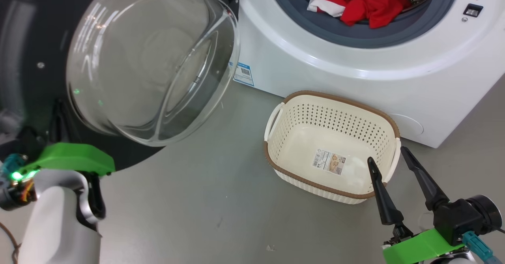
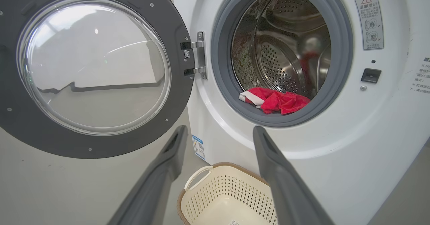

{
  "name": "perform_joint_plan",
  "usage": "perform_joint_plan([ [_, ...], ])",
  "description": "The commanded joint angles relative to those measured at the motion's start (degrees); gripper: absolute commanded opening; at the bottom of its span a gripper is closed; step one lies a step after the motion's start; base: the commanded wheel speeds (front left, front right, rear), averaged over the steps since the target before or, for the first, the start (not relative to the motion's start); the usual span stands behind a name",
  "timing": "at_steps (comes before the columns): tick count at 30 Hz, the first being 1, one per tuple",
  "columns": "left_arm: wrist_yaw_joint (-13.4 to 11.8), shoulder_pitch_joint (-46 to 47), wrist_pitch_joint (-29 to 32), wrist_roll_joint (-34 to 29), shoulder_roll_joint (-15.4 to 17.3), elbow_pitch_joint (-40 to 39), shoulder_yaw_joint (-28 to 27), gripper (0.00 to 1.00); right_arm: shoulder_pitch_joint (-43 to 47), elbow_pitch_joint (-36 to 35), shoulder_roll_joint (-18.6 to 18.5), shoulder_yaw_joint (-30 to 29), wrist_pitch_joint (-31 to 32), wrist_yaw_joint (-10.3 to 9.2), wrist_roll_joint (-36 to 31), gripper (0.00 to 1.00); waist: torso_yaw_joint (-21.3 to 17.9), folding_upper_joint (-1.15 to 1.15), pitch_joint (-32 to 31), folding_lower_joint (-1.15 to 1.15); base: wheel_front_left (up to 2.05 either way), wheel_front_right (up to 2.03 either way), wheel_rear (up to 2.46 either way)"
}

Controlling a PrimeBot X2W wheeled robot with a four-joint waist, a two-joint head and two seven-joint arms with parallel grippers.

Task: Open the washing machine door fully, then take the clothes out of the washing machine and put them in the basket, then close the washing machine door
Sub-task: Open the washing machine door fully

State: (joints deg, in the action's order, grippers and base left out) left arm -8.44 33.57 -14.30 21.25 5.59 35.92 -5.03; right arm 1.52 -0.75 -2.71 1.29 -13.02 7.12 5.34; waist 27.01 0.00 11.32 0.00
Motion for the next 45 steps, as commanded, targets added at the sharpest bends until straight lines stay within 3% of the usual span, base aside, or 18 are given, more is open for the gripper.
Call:
perform_joint_plan([
  [1, 0.3, 2.6, -0.7, -0.9, 2.8, -0.5, -3.1, 0.00, -2.0, -1.8, -0.2, 1.8, 0.2, 0.36, -0.7, 1.00, -0.3, 0.00, 0.2, 0.00, 0.00, 0.00, 0.00],
  [29, 3.4, 7.1, -0.7, -7.4, 3.2, 7.5, -15.7, 0.00, -3.0, -4.1, -0.2, 2.8, 3.0, 0.36, -3.3, 1.00, -2.1, 0.00, 3.7, 0.00, 0.00, 0.00, 0.00],
  [37, 4.3, 5.8, -0.7, -9.4, 1.8, 4.2, -17.7, 0.00, -3.0, -3.8, -0.2, 2.5, 2.8, 0.36, -2.8, 1.00, -2.4, 0.00, 3.1, 0.00, 0.00, 0.00, 0.00],
  [45, 6.0, 2.3, -0.7, -11.8, -0.6, -4.3, -17.3, 0.00, -3.0, -2.6, -0.2, 2.5, 1.6, 0.36, -1.2, 1.00, -2.5, 0.00, 1.6, 0.00, 0.00, 0.00, 0.00],
])
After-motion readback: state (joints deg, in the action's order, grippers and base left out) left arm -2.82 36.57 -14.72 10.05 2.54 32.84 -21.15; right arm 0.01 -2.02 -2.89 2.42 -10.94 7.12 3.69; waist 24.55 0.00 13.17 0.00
